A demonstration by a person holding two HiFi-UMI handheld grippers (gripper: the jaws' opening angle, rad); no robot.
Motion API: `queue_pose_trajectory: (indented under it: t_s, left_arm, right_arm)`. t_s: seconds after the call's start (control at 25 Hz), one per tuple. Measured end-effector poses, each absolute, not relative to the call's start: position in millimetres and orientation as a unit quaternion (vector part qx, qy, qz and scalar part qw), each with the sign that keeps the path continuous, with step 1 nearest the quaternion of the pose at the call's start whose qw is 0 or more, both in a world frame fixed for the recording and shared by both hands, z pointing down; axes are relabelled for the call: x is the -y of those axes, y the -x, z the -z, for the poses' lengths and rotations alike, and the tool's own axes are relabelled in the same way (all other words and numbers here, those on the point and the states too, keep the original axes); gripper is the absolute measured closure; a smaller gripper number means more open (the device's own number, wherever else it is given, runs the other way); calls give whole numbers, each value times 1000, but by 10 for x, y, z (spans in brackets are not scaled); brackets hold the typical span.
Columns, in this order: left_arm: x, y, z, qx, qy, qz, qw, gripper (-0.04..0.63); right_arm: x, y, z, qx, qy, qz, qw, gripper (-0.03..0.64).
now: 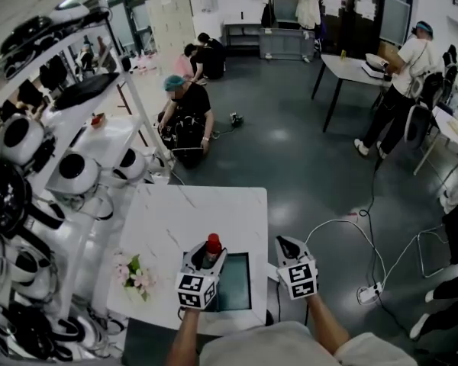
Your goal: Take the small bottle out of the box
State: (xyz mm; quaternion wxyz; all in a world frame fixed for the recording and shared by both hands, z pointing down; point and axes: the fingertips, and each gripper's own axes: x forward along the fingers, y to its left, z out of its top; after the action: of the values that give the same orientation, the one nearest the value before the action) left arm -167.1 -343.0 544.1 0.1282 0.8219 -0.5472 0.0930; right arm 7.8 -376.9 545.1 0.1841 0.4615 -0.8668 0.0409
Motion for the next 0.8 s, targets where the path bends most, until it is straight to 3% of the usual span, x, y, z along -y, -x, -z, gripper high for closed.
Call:
queue_pose_trajectory:
  t_s: [0.8]
  left_arm:
    - [3583,1642,-5125,550,-827,-71,97,364]
  right_arm:
    - [3937,-138,-5002,864,-480,-1,151,597]
